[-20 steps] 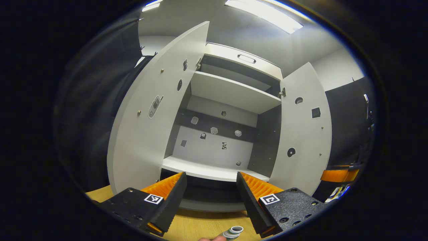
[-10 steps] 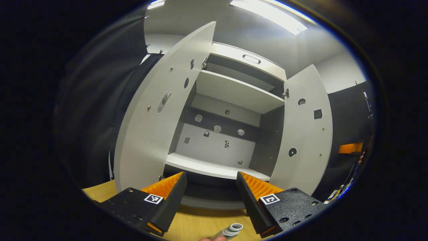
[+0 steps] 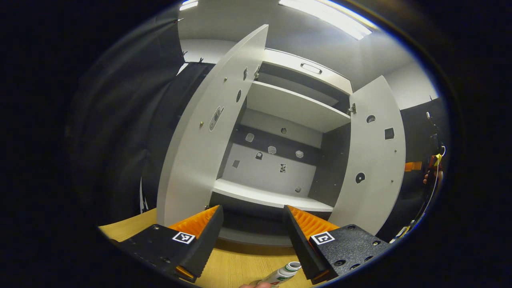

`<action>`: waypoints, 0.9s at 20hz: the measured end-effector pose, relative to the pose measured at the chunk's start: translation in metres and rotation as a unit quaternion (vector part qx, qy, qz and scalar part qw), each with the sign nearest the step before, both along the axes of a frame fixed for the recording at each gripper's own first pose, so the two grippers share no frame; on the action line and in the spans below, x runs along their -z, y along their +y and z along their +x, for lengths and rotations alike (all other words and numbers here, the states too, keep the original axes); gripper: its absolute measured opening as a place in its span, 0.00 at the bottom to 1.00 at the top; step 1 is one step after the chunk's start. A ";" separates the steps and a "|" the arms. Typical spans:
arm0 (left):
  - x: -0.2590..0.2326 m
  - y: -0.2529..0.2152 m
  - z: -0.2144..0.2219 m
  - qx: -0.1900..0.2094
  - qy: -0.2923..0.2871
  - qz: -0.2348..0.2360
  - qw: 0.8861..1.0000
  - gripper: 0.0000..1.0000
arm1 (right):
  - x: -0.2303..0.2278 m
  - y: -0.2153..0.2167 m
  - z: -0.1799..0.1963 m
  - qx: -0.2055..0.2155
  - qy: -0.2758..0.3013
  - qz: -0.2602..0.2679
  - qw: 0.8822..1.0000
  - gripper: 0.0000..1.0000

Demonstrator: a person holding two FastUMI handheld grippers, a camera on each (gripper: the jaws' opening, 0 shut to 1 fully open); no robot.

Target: Grasp the bottle in the cabinet with the left hand and place it on the coaster, then close the right door with the right hand and the left door with the left hand.

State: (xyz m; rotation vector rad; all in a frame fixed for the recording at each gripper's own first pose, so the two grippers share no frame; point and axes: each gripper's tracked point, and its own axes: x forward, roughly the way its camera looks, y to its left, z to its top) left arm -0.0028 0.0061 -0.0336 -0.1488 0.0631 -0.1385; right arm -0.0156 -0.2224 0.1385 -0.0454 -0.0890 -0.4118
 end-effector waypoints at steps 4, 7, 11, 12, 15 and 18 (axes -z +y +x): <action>0.003 0.006 0.001 -0.007 0.001 0.007 1.000 0.90 | -0.002 0.003 0.004 0.008 -0.012 -0.016 1.000 0.87; 0.000 -0.002 0.001 0.007 -0.007 -0.008 1.000 0.90 | 0.001 0.011 0.006 -0.002 -0.011 -0.013 1.000 0.95; -0.002 -0.016 0.005 0.022 -0.012 -0.007 1.000 0.90 | 0.000 0.019 0.005 -0.001 -0.017 -0.026 1.000 0.94; -0.003 -0.019 0.005 0.028 -0.013 -0.009 0.999 0.90 | 0.000 0.024 0.007 -0.007 -0.017 -0.025 0.999 0.94; -0.001 -0.026 0.003 0.038 -0.008 -0.014 0.999 0.90 | 0.004 0.050 0.012 -0.041 -0.013 -0.021 0.999 0.93; 0.002 -0.023 0.001 0.033 -0.004 -0.010 0.999 0.90 | 0.007 0.077 0.016 -0.066 -0.009 -0.035 0.997 0.94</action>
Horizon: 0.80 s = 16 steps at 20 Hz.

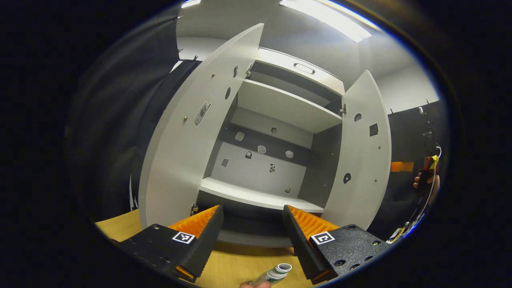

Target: Grasp the bottle in the cabinet with the left hand and place it on the coaster, then close the right door with the right hand and the left door with the left hand.

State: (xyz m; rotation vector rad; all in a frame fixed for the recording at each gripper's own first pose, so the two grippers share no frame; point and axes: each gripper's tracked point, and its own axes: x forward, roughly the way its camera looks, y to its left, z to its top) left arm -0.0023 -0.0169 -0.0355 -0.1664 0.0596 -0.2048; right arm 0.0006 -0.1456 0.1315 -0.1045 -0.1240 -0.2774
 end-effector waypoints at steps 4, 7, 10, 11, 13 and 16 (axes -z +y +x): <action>0.002 0.009 -0.003 -0.014 0.000 0.015 1.000 0.90 | 0.001 0.015 0.005 -0.011 0.003 -0.017 1.000 0.83; -0.001 0.007 -0.004 -0.012 -0.004 0.011 1.000 0.90 | 0.008 0.028 0.012 -0.032 0.013 -0.004 0.999 0.83; -0.003 0.000 -0.004 -0.004 -0.006 0.015 1.000 0.90 | 0.012 0.044 0.021 -0.060 0.014 0.014 0.998 0.84; -0.004 -0.001 -0.004 -0.002 -0.006 0.016 1.000 0.90 | 0.014 0.050 0.025 -0.069 0.014 0.015 0.997 0.84; -0.004 -0.004 -0.005 0.001 -0.006 0.018 1.000 0.90 | 0.013 0.058 0.031 -0.086 0.012 0.014 0.996 0.84; -0.001 -0.006 -0.007 0.004 0.001 0.015 1.000 0.90 | 0.024 0.086 0.045 -0.117 0.027 0.015 0.993 0.94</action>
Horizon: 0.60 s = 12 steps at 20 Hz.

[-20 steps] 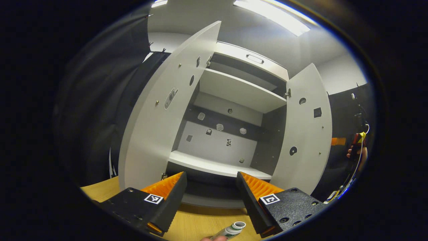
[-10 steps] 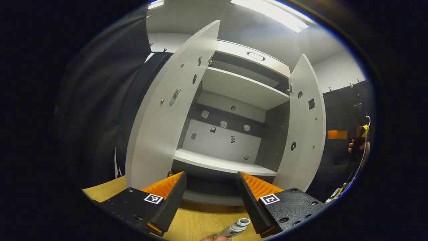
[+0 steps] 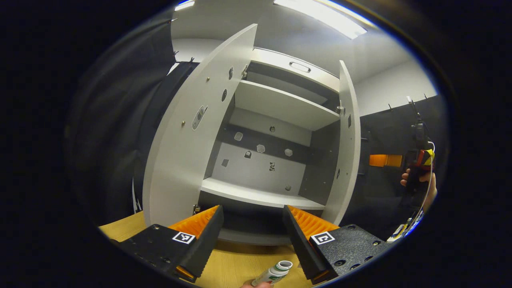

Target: Grasp the bottle in the cabinet with the left hand and place it on the coaster, then close the right door with the right hand and the left door with the left hand.

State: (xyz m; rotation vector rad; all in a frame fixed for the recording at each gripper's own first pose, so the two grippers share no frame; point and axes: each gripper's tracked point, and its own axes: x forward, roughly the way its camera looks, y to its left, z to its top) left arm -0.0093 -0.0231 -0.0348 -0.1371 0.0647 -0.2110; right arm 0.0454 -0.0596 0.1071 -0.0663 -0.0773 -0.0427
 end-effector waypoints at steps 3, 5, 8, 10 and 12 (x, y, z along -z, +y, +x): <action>0.005 0.003 -0.003 -0.004 0.011 0.002 1.000 0.90 | 0.006 0.027 0.005 -0.040 0.008 0.007 0.999 0.96; 0.007 0.008 -0.003 -0.011 0.011 0.005 1.000 0.90 | 0.013 0.034 0.010 -0.048 0.017 -0.001 0.999 0.96; 0.007 0.012 -0.003 -0.018 0.008 0.010 1.000 0.90 | 0.022 0.045 0.017 -0.064 0.025 0.006 0.998 0.96; 0.007 0.016 -0.001 -0.022 0.007 0.012 1.000 0.90 | 0.027 0.052 0.028 -0.066 0.030 0.006 0.997 0.96; 0.007 0.019 0.000 -0.025 0.007 0.013 1.000 0.90 | 0.030 0.052 0.039 -0.063 0.031 0.001 0.998 1.00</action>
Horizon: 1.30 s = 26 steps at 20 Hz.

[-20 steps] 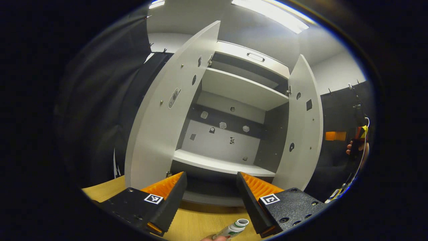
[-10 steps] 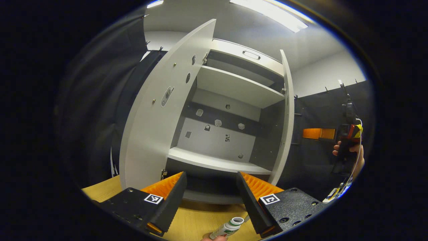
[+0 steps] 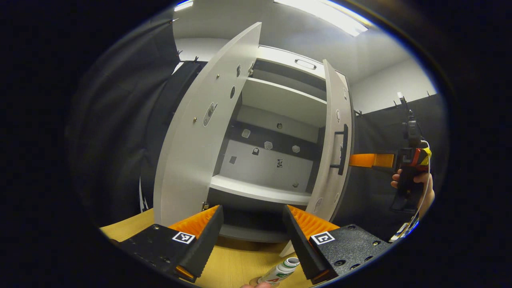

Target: Grasp the bottle in the cabinet with the left hand and place it on the coaster, then close the right door with the right hand and the left door with the left hand.

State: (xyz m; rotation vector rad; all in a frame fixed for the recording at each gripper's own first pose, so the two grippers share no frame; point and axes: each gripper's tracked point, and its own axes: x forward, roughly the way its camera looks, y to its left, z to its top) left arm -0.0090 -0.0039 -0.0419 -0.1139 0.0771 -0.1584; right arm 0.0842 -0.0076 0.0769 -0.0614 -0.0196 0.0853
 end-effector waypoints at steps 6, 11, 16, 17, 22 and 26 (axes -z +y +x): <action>0.003 0.017 0.000 -0.019 0.000 0.004 1.000 0.90 | 0.006 0.006 0.020 0.002 0.000 0.000 1.000 0.96; 0.000 0.038 -0.001 -0.046 -0.003 0.006 0.999 0.90 | 0.010 0.013 0.039 0.011 0.005 -0.001 1.000 0.95; -0.013 0.060 -0.008 -0.075 -0.023 0.013 0.997 0.90 | 0.014 0.018 0.050 0.003 0.018 0.038 0.999 0.95; -0.012 0.064 -0.009 -0.083 -0.022 0.010 0.996 0.90 | 0.013 0.018 0.050 0.007 0.017 0.039 0.999 0.95; -0.016 0.087 -0.021 -0.121 -0.028 0.006 0.992 0.90 | 0.014 0.021 0.053 0.015 0.012 0.024 1.000 0.95; -0.026 0.115 -0.026 -0.160 -0.036 0.023 0.986 0.90 | 0.014 0.018 0.049 0.013 0.013 0.026 0.999 0.96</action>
